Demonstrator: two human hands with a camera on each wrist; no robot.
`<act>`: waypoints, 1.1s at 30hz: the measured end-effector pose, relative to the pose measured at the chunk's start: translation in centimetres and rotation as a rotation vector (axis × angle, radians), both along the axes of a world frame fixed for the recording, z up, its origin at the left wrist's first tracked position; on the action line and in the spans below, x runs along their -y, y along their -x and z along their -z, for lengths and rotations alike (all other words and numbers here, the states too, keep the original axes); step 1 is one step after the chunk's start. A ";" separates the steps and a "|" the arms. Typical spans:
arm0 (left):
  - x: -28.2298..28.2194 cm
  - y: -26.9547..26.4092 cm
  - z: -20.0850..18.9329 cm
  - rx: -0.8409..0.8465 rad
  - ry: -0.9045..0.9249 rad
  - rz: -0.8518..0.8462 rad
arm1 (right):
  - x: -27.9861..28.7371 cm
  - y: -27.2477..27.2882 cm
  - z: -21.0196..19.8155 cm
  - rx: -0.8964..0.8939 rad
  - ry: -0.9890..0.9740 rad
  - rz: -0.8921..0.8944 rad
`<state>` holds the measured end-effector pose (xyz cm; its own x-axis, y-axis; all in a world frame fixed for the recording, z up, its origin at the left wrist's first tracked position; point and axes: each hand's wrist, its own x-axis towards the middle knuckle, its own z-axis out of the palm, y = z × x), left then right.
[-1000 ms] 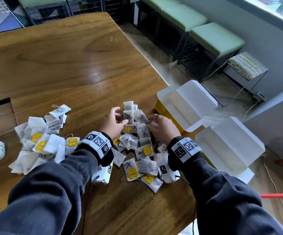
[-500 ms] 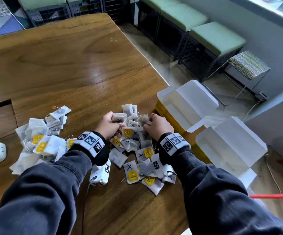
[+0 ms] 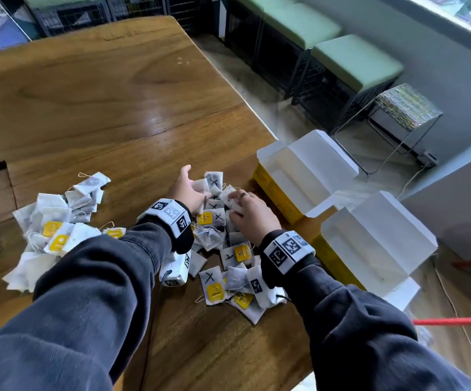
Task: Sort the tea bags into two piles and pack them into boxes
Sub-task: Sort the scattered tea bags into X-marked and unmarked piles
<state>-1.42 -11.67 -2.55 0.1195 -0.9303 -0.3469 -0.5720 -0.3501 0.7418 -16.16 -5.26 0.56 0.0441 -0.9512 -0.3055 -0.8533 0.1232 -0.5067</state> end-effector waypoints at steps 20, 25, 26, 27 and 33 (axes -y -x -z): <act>1.4 2.0 -1.3 0.136 0.060 0.022 | -0.4 1.5 1.2 0.023 -0.135 -0.045; 1.9 0.6 -1.8 0.013 0.062 -0.022 | -0.4 1.9 0.7 0.125 -0.072 0.061; 2.0 0.3 -1.9 0.006 0.055 0.000 | -0.4 2.1 0.5 0.169 -0.046 0.105; 2.1 0.0 -1.8 -0.006 0.048 0.031 | -0.3 2.2 0.5 0.204 -0.023 0.145; 1.6 -1.0 -2.4 -0.089 0.006 0.167 | 0.0 3.0 0.0 0.457 -0.095 0.323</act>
